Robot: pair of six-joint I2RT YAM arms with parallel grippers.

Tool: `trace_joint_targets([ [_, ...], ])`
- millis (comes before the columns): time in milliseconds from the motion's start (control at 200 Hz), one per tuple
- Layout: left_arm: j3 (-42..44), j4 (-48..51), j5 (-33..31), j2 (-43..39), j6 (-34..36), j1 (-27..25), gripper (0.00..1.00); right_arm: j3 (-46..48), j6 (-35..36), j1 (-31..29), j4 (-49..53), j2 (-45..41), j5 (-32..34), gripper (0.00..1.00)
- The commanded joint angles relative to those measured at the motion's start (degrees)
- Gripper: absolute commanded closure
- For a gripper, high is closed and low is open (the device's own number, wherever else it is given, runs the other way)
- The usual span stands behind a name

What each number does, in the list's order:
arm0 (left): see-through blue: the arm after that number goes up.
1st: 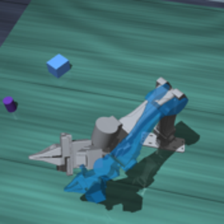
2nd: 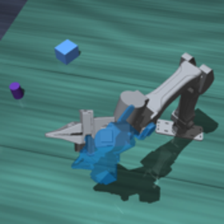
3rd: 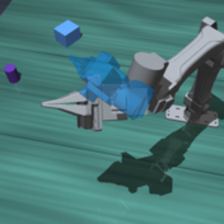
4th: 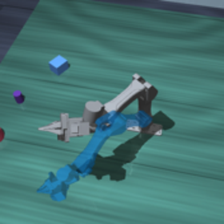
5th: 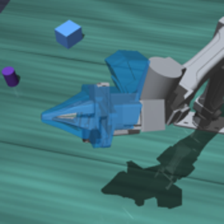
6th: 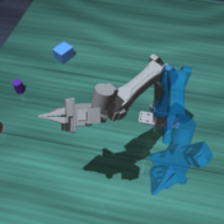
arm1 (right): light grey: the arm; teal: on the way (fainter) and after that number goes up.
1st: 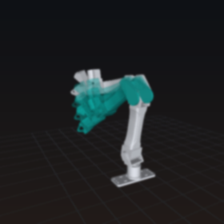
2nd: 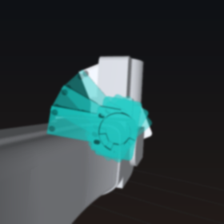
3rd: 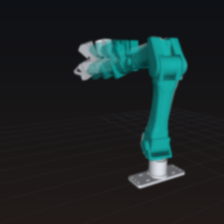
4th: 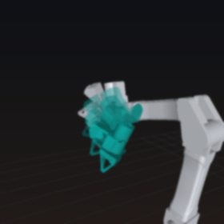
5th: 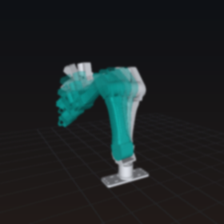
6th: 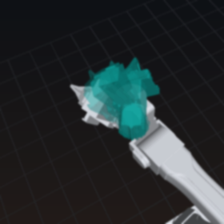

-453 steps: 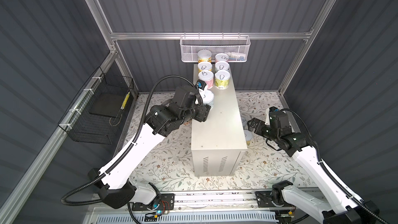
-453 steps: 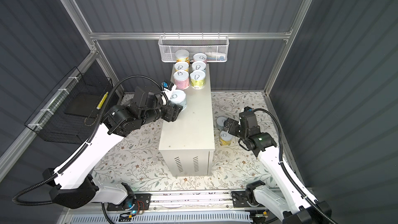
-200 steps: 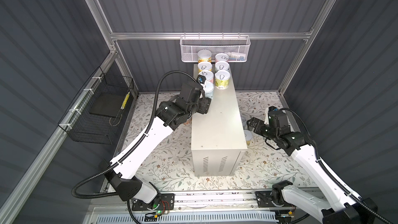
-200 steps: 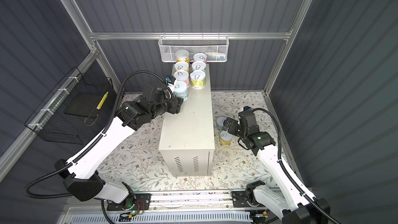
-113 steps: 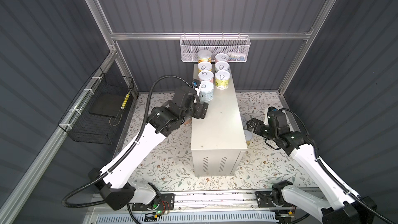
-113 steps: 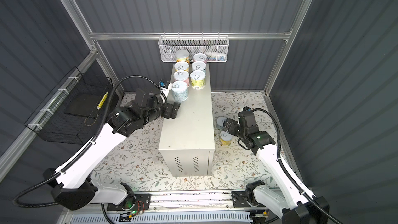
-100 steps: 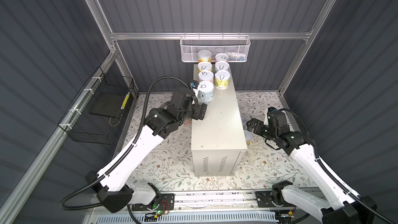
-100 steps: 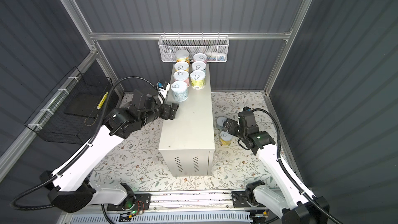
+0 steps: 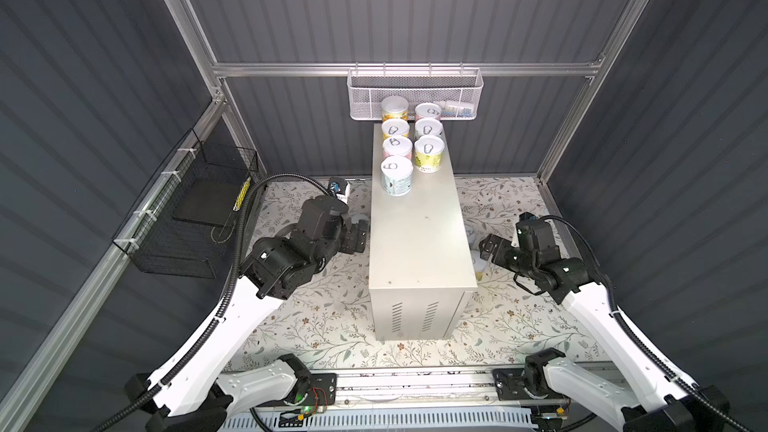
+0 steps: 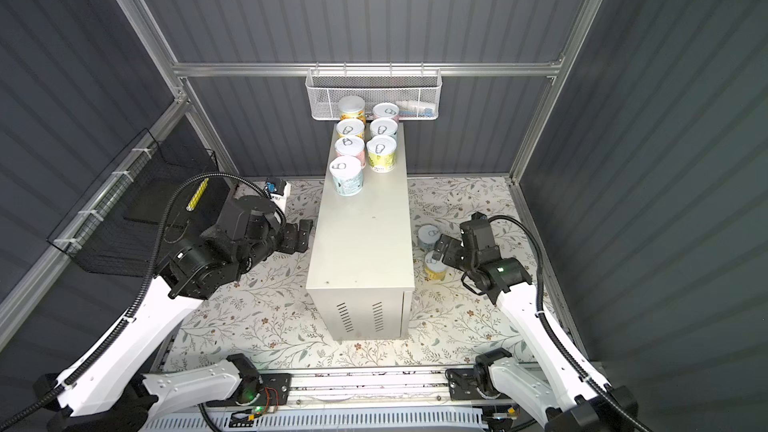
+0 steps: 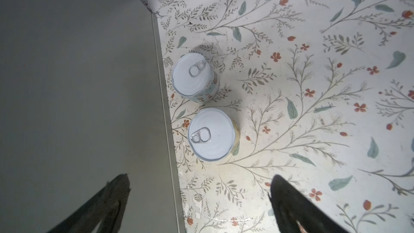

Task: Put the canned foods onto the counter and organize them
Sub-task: 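Set the can down in front of the pink can, open and withdraw the left gripper, then close the right gripper on a yellow-labelled floor can while the left gripper hovers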

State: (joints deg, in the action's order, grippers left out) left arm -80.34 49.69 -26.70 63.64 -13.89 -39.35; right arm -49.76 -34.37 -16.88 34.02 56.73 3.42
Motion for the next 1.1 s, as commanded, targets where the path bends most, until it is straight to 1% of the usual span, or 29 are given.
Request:
trace_joint_targets([
  [0, 6.02, -2.23, 2.49, -1.25, -3.72, 5.94, 0.08, 1.45, -0.27, 0.19, 0.8, -0.57, 1.05, 0.01],
  [90, 10.38, -6.05, 5.99, -1.8, -5.22, 9.85, 0.08, 1.43, -0.08, 0.19, 1.4, -0.07, 1.09, 0.01],
  [225, 16.47, -13.94, 12.05, -1.92, -9.42, 13.34, 0.08, 2.5, -0.09, 0.19, 0.7, 0.21, 0.26, 0.01],
  [275, 18.85, -17.25, 13.34, -2.11, -10.84, 13.68, 0.08, 2.88, -0.08, 0.19, 0.2, 0.77, -0.58, 0.01],
  [335, 21.13, -20.37, 13.34, -2.32, -11.87, 13.69, 0.09, 3.08, -0.04, 0.19, -0.24, 2.12, -1.45, 0.01],
  [500, 27.11, -28.36, 12.82, -2.53, -11.63, 13.69, 0.09, 3.01, 0.11, 0.11, -1.96, 6.32, -3.03, 0.01],
  [560, 29.54, -31.34, 14.15, -2.01, -12.32, 13.73, 0.09, 2.6, 0.76, 0.14, -2.54, 7.06, -2.98, 0.01],
  [585, 30.24, -32.26, 14.94, -1.48, -12.66, 13.69, 0.08, 2.44, 1.1, 0.12, -2.78, 9.06, -2.89, 0.01],
  [700, 31.95, -35.04, 18.24, 2.41, -14.63, 13.69, 0.08, 1.53, 2.27, 0.1, -3.44, 12.56, -2.55, 0.01],
  [775, 32.51, -36.17, 18.93, 4.5, -15.11, 13.69, 0.08, 1.09, 2.42, 0.05, -4.2, 14.54, -3.13, 0.01],
  [1096, 32.97, -36.04, 15.9, 7.24, -13.19, 13.69, 0.07, 0.2, 2.36, -0.69, -7.62, 20.54, -3.31, 0.01],
])
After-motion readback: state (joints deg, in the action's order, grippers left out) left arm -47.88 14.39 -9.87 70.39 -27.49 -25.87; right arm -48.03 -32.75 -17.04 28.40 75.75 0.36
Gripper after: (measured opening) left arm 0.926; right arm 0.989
